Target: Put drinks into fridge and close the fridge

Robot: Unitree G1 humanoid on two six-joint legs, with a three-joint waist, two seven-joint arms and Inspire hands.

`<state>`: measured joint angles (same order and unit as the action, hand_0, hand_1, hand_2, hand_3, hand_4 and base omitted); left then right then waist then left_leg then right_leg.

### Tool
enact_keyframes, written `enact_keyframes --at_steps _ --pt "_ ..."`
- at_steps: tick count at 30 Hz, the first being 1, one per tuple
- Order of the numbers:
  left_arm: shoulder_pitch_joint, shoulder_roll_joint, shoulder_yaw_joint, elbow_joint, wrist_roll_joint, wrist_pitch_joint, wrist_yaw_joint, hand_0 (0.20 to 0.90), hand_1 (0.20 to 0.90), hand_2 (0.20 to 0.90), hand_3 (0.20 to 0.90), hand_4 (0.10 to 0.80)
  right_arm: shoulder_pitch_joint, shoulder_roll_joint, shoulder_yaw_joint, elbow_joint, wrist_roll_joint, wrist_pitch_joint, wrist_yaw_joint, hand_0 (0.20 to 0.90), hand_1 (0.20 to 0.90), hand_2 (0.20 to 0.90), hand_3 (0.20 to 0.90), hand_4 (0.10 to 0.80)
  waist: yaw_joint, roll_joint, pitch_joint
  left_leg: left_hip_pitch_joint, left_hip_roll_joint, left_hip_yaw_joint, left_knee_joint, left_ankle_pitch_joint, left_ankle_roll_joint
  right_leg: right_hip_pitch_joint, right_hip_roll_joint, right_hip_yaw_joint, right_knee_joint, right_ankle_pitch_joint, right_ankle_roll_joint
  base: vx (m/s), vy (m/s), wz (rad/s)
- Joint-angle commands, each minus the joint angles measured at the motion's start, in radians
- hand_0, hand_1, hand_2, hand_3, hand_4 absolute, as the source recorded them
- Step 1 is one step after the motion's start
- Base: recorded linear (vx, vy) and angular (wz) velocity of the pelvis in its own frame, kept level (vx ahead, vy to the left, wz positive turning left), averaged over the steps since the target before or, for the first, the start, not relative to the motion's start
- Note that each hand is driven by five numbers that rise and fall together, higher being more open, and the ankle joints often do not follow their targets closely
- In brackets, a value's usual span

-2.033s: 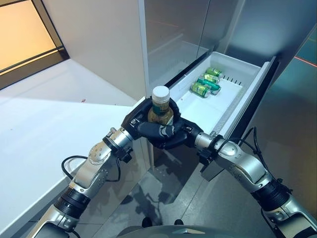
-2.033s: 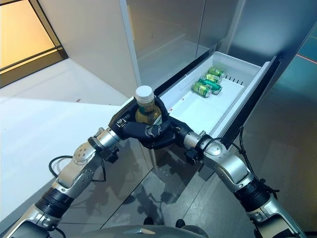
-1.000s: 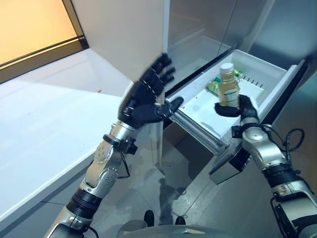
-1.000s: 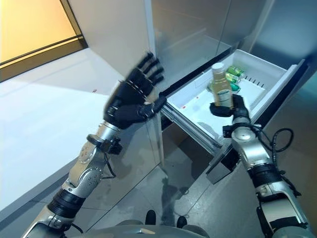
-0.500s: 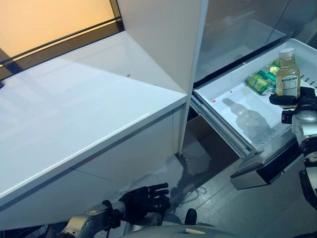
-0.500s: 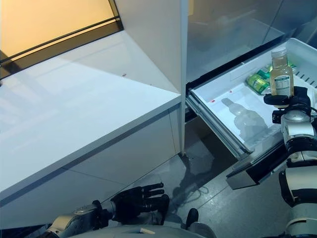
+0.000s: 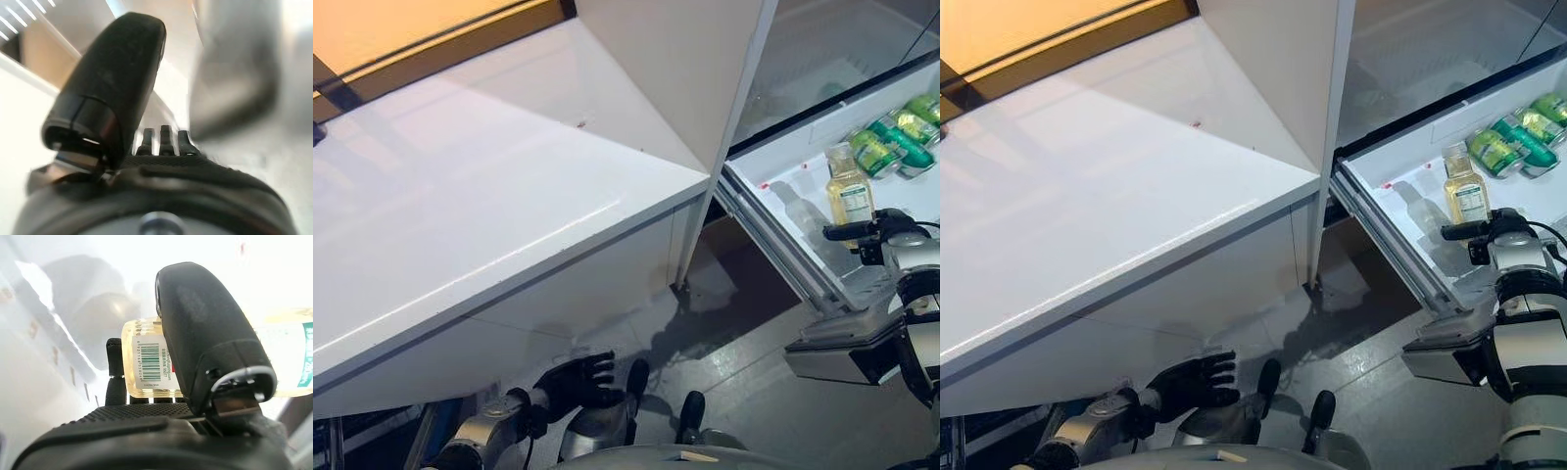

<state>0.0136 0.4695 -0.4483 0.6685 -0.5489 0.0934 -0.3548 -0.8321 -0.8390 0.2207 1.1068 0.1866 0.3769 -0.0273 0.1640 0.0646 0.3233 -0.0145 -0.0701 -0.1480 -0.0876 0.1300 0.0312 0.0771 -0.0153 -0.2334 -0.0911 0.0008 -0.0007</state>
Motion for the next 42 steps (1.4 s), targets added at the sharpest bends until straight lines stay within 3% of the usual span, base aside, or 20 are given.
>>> enact_keyframes --at_steps 1,5,10,15,16,17,27,32,38,42 --pt "0.016 -0.002 0.056 0.071 0.114 -0.037 0.043 0.900 0.900 0.900 0.900 0.800 -0.110 -0.147 0.073 -0.076 -0.096 -0.024 0.026 0.300 0.300 0.300 0.200 0.100 -0.025 -0.020 -0.002 -0.023 0.029 0.071 0.112 -0.139 -0.029 -0.093 0.010 0.015 0.176 -0.086 -0.019 -0.028 -0.083 -0.02" --pt "-0.001 -0.011 0.084 0.117 0.161 -0.028 0.062 0.900 0.900 0.900 0.900 0.800 -0.105 -0.153 0.099 -0.084 -0.162 -0.015 0.096 0.300 0.300 0.300 0.200 0.100 -0.027 -0.028 0.012 -0.034 0.030 0.078 0.121 -0.141 -0.027 -0.104 0.013 0.019 0.180 -0.083 -0.019 -0.022 -0.056 -0.03" --pt "-0.034 -0.015 0.116 0.169 0.206 -0.010 0.071 0.900 0.900 0.900 0.900 0.800 -0.120 -0.173 0.196 -0.076 -0.365 -0.035 0.238 0.300 0.300 0.300 0.200 0.100 -0.026 -0.043 0.029 -0.047 0.031 0.085 0.141 -0.145 -0.024 -0.112 0.016 0.024 0.187 -0.079 -0.017 -0.023 -0.053 -0.06" --pt "-0.064 -0.010 0.130 0.193 0.221 -0.002 0.066 0.900 0.900 0.900 0.900 0.800 -0.144 -0.168 0.244 -0.082 -0.423 0.014 0.357 0.321 0.321 0.321 0.225 0.125 -0.024 -0.053 0.034 -0.049 0.033 0.091 0.154 -0.147 -0.025 -0.107 0.018 0.025 0.189 -0.077 -0.016 -0.010 -0.042 -0.01" --pt "-0.071 -0.010 0.133 0.199 0.226 0.004 0.064 0.900 0.900 0.900 0.900 0.800 -0.147 -0.166 0.251 -0.077 -0.433 0.016 0.364 0.420 0.420 0.420 0.340 0.240 -0.023 -0.055 0.035 -0.049 0.033 0.091 0.156 -0.147 -0.025 -0.106 0.019 0.025 0.189 -0.077 -0.017 0.000 0.000 0.00" --pt "-0.076 -0.010 0.135 0.203 0.228 0.009 0.063 0.900 0.900 0.900 0.900 0.800 -0.150 -0.164 0.257 -0.074 -0.440 0.017 0.367 0.900 0.900 0.900 0.900 0.800 -0.022 -0.056 0.035 -0.050 0.033 0.091 0.157 -0.147 -0.025 -0.105 0.019 0.025 0.189 -0.077 -0.017 0.000 0.000 0.00" --pt "-0.093 -0.026 0.157 0.222 0.235 0.007 0.075 0.900 0.900 0.900 0.900 0.800 -0.163 -0.119 0.244 -0.107 -0.328 0.027 0.333 0.900 0.900 0.900 0.900 0.800 -0.020 -0.070 0.014 -0.030 0.035 0.096 0.164 -0.154 -0.030 -0.078 0.019 0.022 0.188 -0.081 -0.017 0.001 0.004 0.00" --pt "-0.076 -0.039 0.180 0.240 0.223 0.011 0.080 0.900 0.900 0.900 0.900 0.800 -0.142 -0.115 0.206 -0.174 -0.284 -0.022 0.316 0.900 0.900 0.900 0.900 0.800 -0.029 -0.086 -0.016 -0.003 0.034 0.106 0.151 -0.159 -0.030 -0.057 0.019 0.025 0.182 -0.084 -0.015 0.017 0.045 -0.05" --pt "-0.048 -0.060 0.232 0.283 0.213 0.046 0.122 0.900 0.900 0.900 0.900 0.800 -0.103 -0.171 0.182 -0.376 -0.228 -0.046 0.298 0.900 0.900 0.900 0.900 0.800 -0.057 -0.120 -0.076 0.035 0.032 0.124 0.132 -0.167 -0.028 -0.029 0.017 0.043 0.174 -0.088 -0.008 0.014 0.067 -0.05" --pt "-0.029 -0.086 0.263 0.338 0.207 0.058 0.132 0.900 0.900 0.900 0.900 0.800 -0.059 -0.223 0.123 -0.526 -0.216 -0.115 0.231 0.900 0.900 0.900 0.900 0.800 -0.083 -0.135 -0.119 0.063 0.028 0.138 0.130 -0.182 -0.022 -0.008 0.013 0.063 0.170 -0.090 0.000 0.032 0.094 -0.12"
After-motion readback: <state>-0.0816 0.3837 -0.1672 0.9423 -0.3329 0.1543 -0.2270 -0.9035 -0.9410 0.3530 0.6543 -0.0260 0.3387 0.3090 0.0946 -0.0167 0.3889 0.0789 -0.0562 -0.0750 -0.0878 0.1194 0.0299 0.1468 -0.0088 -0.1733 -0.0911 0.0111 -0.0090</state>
